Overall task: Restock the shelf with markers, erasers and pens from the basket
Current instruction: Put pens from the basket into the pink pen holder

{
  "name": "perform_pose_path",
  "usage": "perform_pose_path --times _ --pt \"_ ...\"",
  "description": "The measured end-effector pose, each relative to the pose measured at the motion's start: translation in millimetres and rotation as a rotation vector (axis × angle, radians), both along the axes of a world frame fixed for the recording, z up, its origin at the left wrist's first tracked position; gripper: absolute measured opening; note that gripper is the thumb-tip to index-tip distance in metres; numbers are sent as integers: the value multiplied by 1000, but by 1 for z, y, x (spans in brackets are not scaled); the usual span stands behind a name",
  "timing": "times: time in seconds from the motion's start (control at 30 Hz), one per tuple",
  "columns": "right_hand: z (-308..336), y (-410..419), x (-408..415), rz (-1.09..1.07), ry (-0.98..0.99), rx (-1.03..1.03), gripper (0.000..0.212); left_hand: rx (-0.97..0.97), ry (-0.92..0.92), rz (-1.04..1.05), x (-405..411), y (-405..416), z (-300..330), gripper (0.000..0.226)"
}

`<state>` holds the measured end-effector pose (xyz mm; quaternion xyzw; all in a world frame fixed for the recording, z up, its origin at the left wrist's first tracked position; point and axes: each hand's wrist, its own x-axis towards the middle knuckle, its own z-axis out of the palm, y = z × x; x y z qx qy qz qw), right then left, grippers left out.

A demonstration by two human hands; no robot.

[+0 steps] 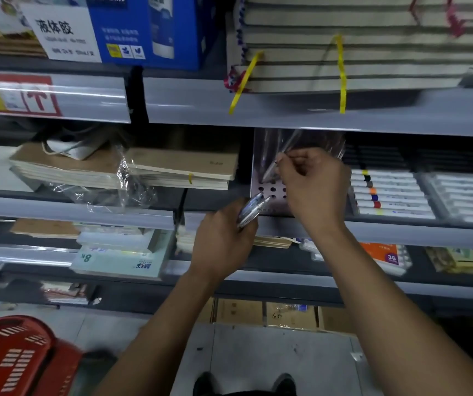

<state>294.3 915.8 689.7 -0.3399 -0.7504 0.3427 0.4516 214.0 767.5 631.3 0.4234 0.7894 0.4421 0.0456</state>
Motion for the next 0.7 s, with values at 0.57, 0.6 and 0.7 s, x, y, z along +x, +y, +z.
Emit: perform_pose_path --times 0.57,0.6,0.7 --pt "2 -9 -14 -40 -199 145 12 2 -53 -47 -4 -2 -2 30" --pt "1 -9 -14 -51 -230 136 11 4 -56 -47 -4 -3 -2 31" --pt "2 -9 -18 -43 -274 183 12 9 -57 -46 -4 -4 -2 34"
